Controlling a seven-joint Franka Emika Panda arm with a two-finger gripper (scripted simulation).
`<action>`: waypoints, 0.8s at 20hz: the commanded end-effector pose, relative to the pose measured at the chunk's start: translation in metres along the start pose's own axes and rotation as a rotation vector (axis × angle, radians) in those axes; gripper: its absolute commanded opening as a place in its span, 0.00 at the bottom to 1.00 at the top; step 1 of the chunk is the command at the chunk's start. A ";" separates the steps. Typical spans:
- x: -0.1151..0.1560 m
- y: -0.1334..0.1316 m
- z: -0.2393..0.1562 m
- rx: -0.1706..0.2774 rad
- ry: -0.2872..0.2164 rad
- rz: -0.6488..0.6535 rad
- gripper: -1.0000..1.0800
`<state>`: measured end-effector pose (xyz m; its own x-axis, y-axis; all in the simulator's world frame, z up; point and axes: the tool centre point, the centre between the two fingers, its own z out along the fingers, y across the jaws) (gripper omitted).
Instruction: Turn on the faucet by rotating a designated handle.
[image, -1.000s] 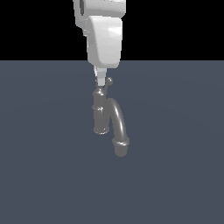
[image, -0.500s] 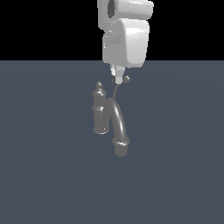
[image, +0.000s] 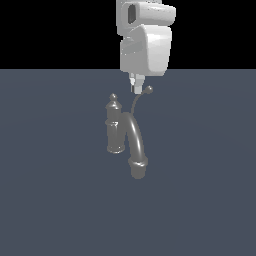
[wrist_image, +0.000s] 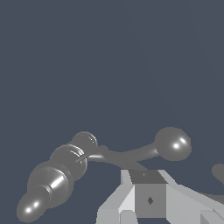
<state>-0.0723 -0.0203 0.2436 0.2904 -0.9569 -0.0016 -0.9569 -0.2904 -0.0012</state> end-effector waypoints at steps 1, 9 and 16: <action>0.015 -0.004 0.000 0.002 0.001 0.017 0.00; 0.035 -0.019 0.001 0.001 0.002 0.023 0.00; 0.053 -0.032 0.001 0.000 0.002 0.029 0.00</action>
<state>-0.0297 -0.0404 0.2437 0.2933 -0.9560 -0.0033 -0.9560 -0.2933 -0.0026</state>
